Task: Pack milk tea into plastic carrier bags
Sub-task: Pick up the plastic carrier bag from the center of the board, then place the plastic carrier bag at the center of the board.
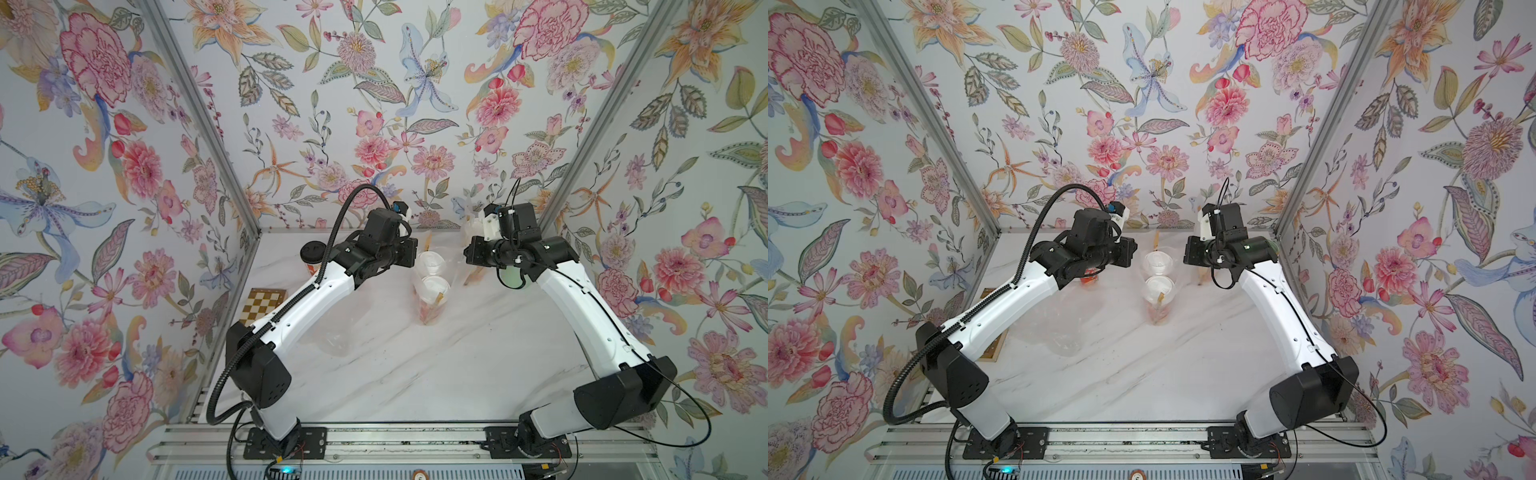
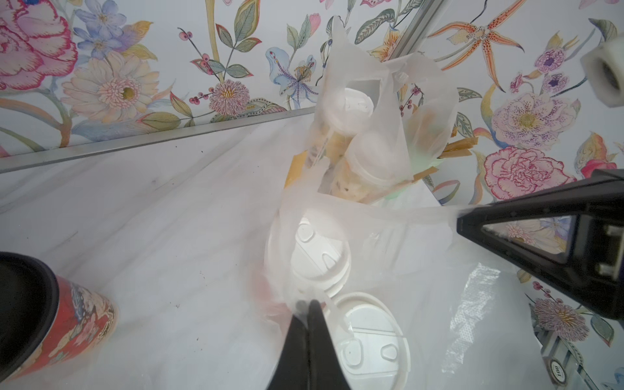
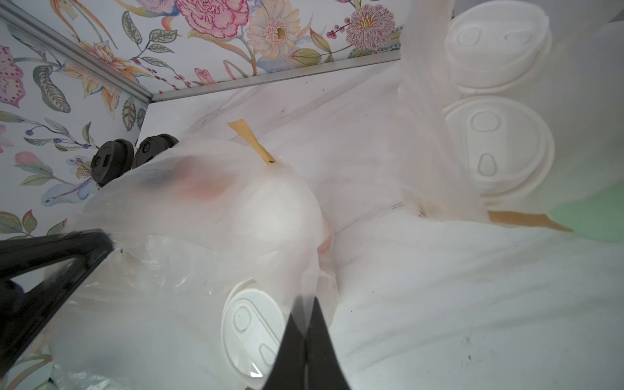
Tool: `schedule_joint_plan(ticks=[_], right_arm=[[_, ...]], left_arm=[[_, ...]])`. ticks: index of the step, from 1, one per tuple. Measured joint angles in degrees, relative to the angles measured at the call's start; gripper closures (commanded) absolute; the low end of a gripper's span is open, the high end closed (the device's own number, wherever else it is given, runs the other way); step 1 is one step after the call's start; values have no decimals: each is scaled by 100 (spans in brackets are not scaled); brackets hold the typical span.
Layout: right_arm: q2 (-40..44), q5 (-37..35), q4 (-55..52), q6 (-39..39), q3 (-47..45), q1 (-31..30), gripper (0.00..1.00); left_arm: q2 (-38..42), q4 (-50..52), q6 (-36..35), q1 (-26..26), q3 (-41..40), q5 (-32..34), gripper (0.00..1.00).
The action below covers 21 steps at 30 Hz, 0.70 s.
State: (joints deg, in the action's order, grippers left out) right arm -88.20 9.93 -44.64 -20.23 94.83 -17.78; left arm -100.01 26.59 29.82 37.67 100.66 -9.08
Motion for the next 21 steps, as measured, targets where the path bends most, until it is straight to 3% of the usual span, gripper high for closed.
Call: schedule_joint_plan(ticks=[21], right_arm=[[-2177,522,348,271,1985,905,100]], left_arm=[[-2159,-997,-122,-623,1950,-964,100]])
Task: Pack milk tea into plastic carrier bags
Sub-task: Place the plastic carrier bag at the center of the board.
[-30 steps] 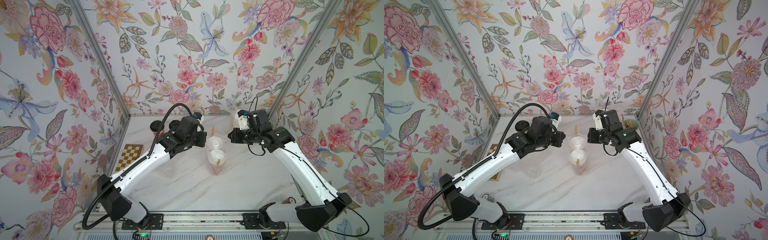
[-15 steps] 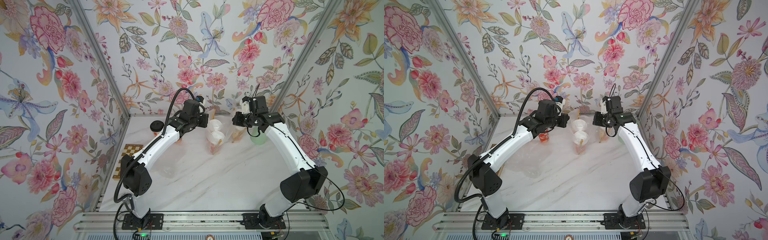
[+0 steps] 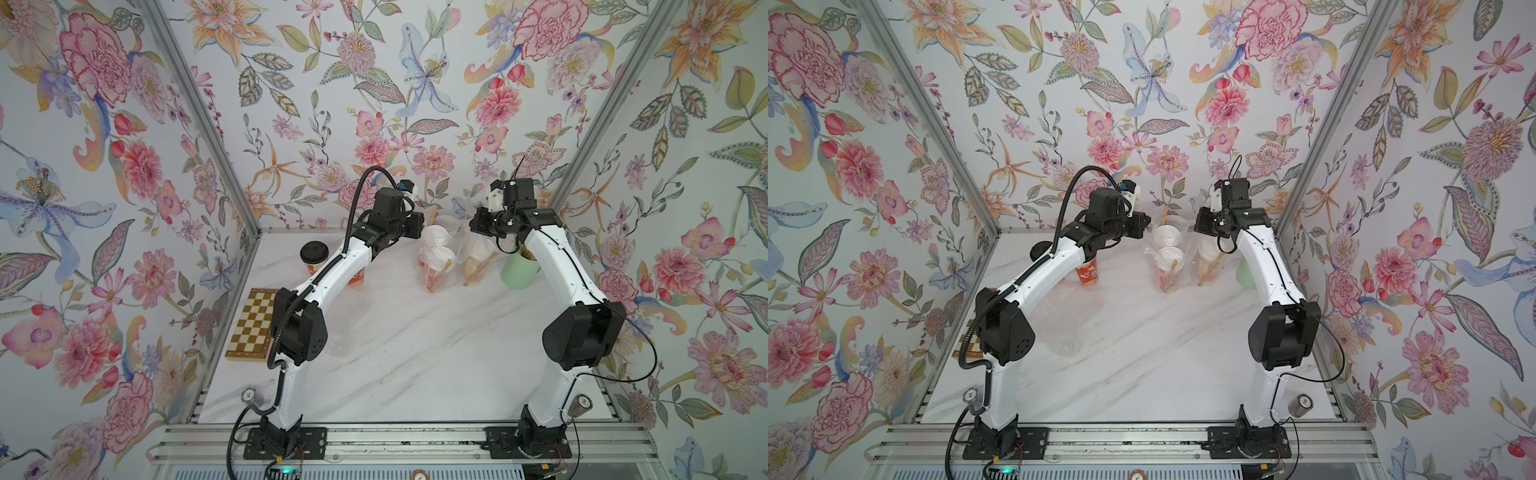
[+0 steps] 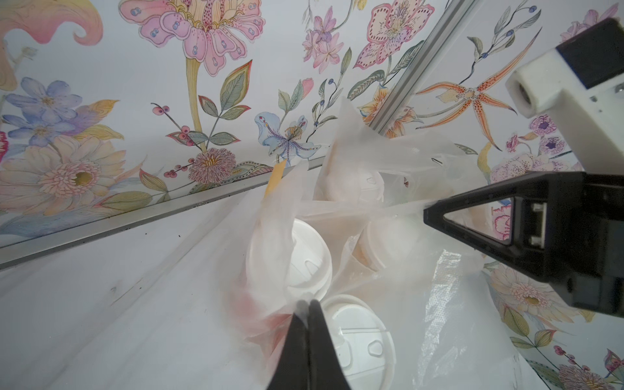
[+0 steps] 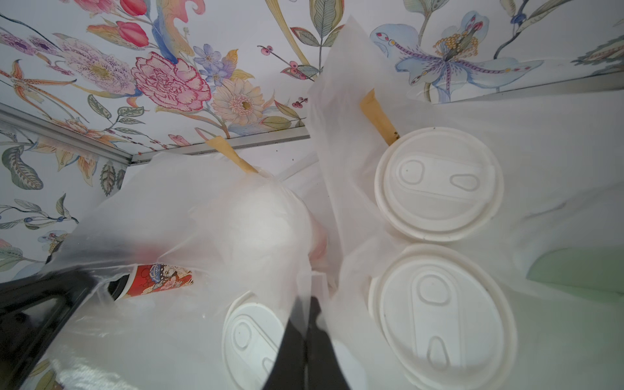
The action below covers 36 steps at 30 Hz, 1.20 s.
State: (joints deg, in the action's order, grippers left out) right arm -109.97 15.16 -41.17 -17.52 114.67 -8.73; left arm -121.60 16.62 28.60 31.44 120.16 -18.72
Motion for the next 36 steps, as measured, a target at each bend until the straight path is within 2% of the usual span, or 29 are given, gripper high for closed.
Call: schedule_joint_plan(ticks=[16,17,19,21,27,31,36], right_arm=[[-457,118,31,87,472,63,100],[-474,120,33,87,516,63,100],[-485,142,28,85,566,63,100],[-490,212,31,87,592,61,88],[-474,236,31,140,597,33,72],[-319,197,24,166,586,-7,68],[251,74,-15,173,396,-101,66]], left_arm=[[-555,-299,247,-299,544,-367,100],[-575,-299,251,-299,568,-376,99],[-599,-295,273,-306,595,-385,91],[-614,-264,293,-319,625,-376,84],[-601,-122,223,-409,629,-310,74],[-433,48,221,-417,518,-214,72],[280,201,219,-417,-28,-85,71]])
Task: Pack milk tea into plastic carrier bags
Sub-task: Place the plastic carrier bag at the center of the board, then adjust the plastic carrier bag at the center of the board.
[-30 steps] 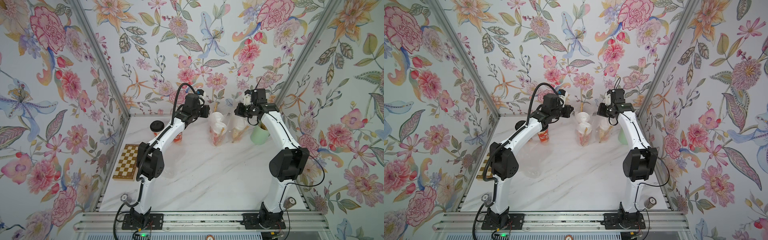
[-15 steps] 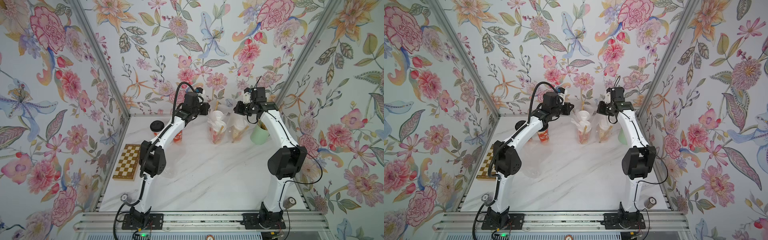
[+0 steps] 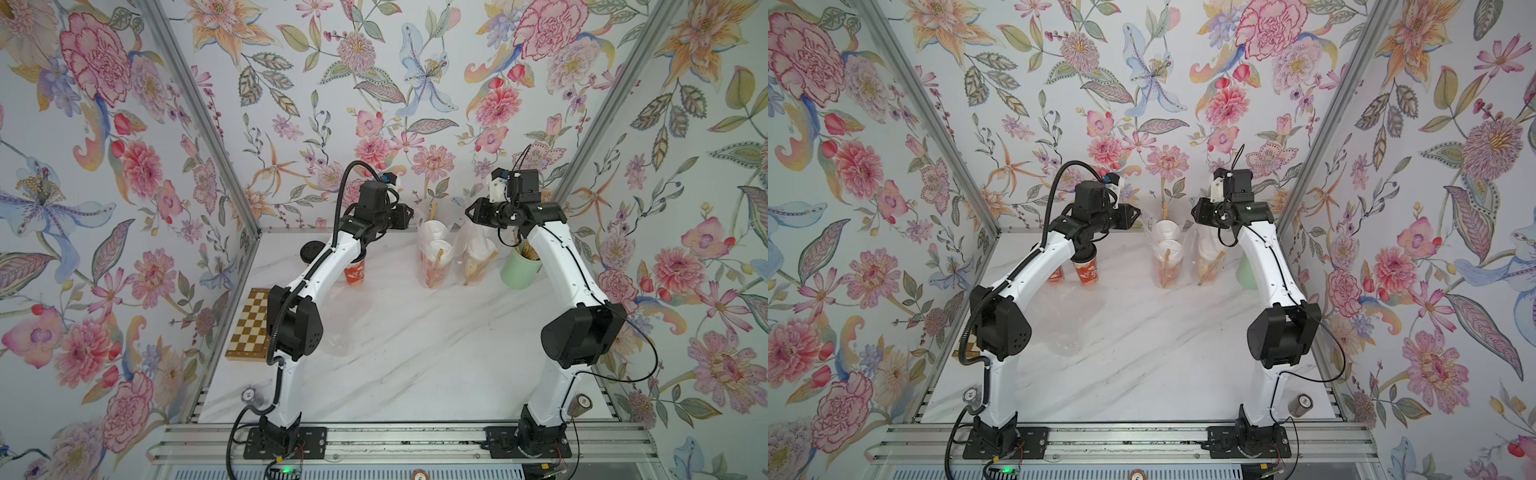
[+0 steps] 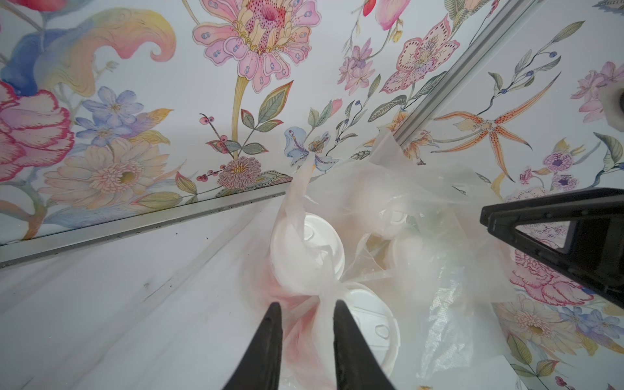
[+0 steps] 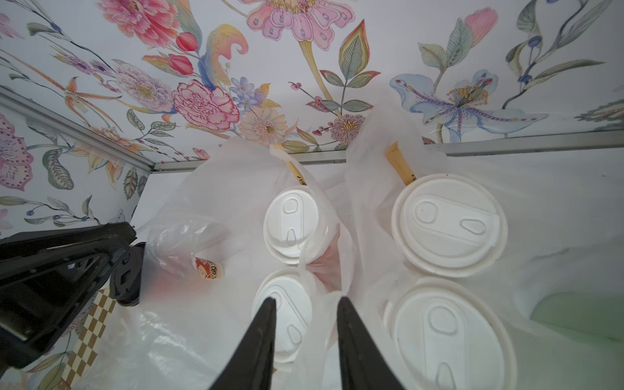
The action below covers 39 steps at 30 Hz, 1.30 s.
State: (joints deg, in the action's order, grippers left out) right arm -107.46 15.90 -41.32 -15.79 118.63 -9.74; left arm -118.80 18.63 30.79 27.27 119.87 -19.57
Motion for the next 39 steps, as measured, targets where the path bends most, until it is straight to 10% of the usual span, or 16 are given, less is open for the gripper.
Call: schedule_joint_plan(ticks=[22,29,39], right_arm=[[2400,-525,-61,-26,-2695,-966,61],[2514,-549,-85,-96,-3071,-992,61],[2531,-549,-83,-111,-3123,-1019,60]], left_arm=[[3311,1003,-256,546,-4621,2203,53],[3226,1156,-304,667,-5523,2756,41],[2354,1257,-579,791,-5569,3440,58]])
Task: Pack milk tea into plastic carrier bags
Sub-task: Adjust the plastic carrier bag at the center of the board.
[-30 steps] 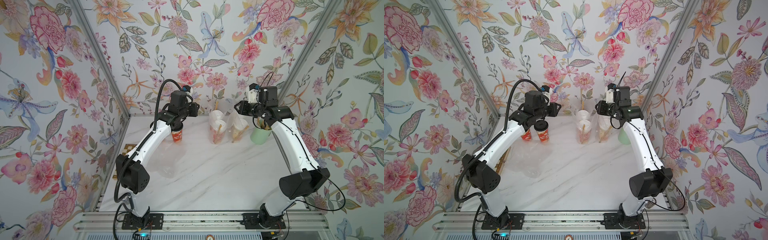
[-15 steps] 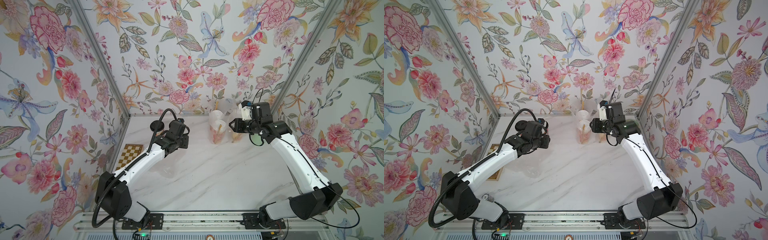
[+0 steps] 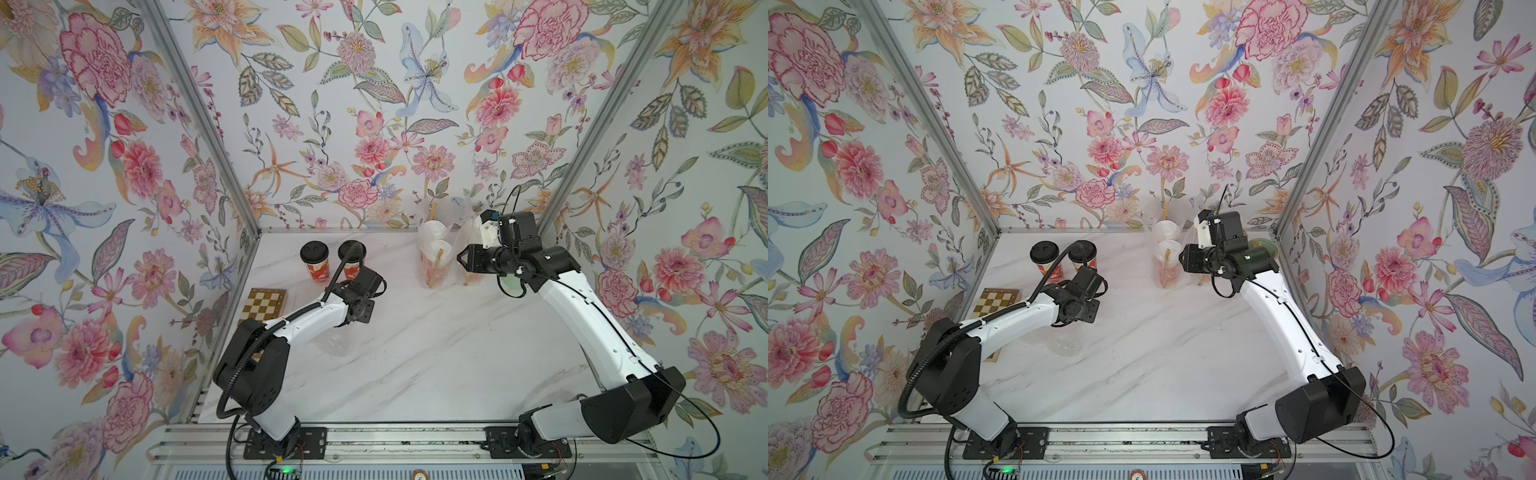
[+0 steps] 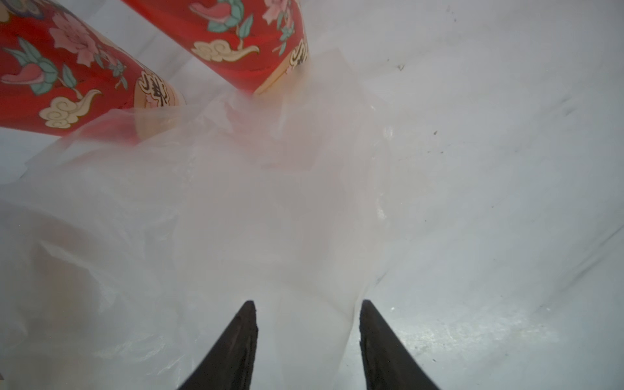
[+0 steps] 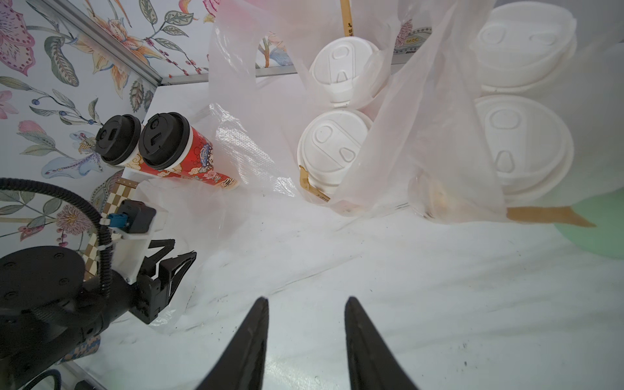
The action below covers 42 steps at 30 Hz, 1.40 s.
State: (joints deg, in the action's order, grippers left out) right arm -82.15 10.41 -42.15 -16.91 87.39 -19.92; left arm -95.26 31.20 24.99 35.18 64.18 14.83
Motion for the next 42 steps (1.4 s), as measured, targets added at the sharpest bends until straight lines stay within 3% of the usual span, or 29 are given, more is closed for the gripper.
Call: schedule_joint_plan(ticks=[4,7,13,21,28,35,39,42], right_arm=[[0,-17,0,0,0,0,61],[9,-39,-2,2,0,0,61],[192,-98,0,13,0,9,61],[415,-105,0,24,-17,229,61],[417,-101,0,26,-24,367,61],[415,-44,4,50,-55,389,61],[415,20,2,72,-214,396,61],[417,70,7,96,-389,420,60]], left_arm=[[-164,42,-94,138,-15,164,85],[-212,76,-184,348,-15,289,94],[-313,227,-343,1222,310,538,95],[-472,264,-999,2706,1180,756,87],[-417,634,-1375,3738,787,1012,73],[688,1220,-1189,3713,-247,1445,39],[1443,1032,-1198,3646,-173,1447,36],[1421,896,-1167,3611,136,1370,38]])
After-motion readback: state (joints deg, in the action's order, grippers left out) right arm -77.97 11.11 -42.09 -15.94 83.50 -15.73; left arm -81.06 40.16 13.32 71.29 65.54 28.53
